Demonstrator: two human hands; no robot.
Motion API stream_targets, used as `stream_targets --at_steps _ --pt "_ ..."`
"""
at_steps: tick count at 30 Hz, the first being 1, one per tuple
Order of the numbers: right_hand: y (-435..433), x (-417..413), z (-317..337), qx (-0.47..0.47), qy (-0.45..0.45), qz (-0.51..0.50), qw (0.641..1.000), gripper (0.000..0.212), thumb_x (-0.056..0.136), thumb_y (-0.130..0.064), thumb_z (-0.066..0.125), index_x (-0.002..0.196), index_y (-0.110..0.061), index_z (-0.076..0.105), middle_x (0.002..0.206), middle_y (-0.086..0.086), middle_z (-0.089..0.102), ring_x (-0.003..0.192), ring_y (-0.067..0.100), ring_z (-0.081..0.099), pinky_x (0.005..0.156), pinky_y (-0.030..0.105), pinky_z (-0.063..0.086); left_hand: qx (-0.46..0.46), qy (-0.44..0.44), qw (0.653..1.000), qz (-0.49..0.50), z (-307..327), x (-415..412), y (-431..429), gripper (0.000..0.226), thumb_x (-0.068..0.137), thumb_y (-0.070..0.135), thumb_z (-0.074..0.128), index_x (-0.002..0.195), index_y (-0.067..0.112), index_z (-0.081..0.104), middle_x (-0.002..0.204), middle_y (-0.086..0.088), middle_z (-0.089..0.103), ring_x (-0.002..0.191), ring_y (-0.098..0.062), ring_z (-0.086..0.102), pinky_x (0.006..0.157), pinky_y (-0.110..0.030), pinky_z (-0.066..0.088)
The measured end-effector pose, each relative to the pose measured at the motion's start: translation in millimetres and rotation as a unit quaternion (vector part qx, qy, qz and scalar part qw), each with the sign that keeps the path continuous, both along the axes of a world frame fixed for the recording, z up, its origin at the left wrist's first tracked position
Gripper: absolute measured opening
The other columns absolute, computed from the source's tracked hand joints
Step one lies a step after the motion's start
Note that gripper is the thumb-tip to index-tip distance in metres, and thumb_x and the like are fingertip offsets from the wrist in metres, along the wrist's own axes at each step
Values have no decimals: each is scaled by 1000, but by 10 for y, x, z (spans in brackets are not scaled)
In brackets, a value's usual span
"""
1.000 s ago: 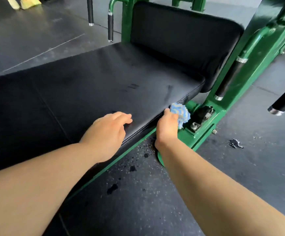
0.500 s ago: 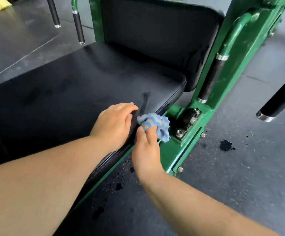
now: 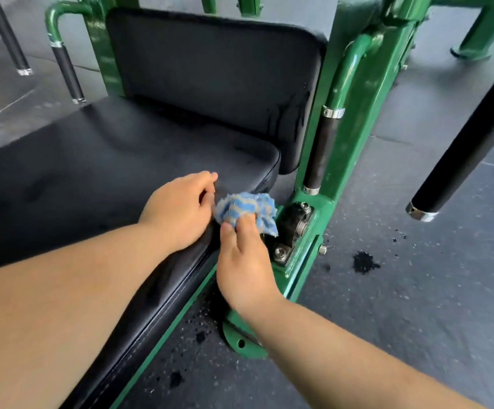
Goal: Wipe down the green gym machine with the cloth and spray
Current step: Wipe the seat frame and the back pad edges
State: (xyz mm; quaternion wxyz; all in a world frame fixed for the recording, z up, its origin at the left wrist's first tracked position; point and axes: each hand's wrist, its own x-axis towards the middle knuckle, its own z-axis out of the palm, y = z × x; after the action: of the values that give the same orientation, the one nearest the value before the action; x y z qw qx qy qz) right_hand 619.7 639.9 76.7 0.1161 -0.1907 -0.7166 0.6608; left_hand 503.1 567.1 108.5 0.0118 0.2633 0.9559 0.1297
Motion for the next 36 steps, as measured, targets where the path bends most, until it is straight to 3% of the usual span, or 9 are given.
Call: stream_targets --at_steps 4,7,9,13,19,22,25,30,36 --pt "405 -601 -36 48 -65 -97 992 25 103 -23 33 78 -22 35 100 8 51 84 24 45 69 30 26 18 31 999 37 -18 -166 143 27 99 24 37 111 31 60 115 12 65 107 -20 57 86 -37 46" --pt "727 -981 -99 -14 -112 -143 983 29 104 -26 29 122 -12 47 136 12 48 118 29 47 92 32 35 8 47 998 42 -45 -321 294 30 99 26 36 117 32 59 113 8 64 107 -23 55 83 -43 48" --pt "820 -1000 -100 -81 -139 -141 977 31 104 -28 29 127 -15 47 126 9 53 110 27 50 88 30 34 -17 49 998 33 -67 -382 359 29 100 28 36 114 30 62 110 2 60 105 -27 52 81 -45 48" --pt "432 -662 -71 -67 -142 -124 980 25 103 -31 34 98 -9 45 82 -2 51 68 10 45 67 31 32 14 48 999 7 -141 -411 314 24 99 25 44 107 25 66 113 2 57 105 -26 49 88 -39 41" --pt "986 -1373 -192 -34 -157 -199 967 35 101 -32 35 126 -14 50 124 9 57 106 29 52 87 32 38 46 49 998 7 -183 -451 290 25 97 18 46 108 30 64 118 16 59 110 -16 49 90 -32 32" --pt "1251 -1598 -241 -84 -176 -182 964 20 94 -36 45 88 -22 59 103 3 63 95 26 55 85 33 42 41 41 998 10 -168 -465 303 25 97 18 45 108 31 63 118 18 58 108 -14 48 88 -29 30" --pt "1126 -1501 -281 -31 -161 -212 963 23 89 -34 42 70 -21 43 73 -3 47 76 23 44 74 32 36 40 28 999 12 -159 -456 310 24 97 18 45 109 31 61 118 18 57 109 -12 46 88 -28 28" --pt "1125 -1574 -146 114 -204 -194 953 24 93 -30 34 91 -14 53 91 5 57 89 27 52 74 32 38 44 26 999 19 -156 -473 302 24 96 18 46 109 30 62 120 19 56 113 -13 46 89 -29 28" --pt "999 -1458 -182 -71 -194 -251 946 38 100 -37 35 120 -15 58 108 4 61 97 23 56 88 32 43 27 16 999 18 -147 -478 312 23 97 19 44 109 30 60 122 19 54 114 -13 43 90 -30 29"
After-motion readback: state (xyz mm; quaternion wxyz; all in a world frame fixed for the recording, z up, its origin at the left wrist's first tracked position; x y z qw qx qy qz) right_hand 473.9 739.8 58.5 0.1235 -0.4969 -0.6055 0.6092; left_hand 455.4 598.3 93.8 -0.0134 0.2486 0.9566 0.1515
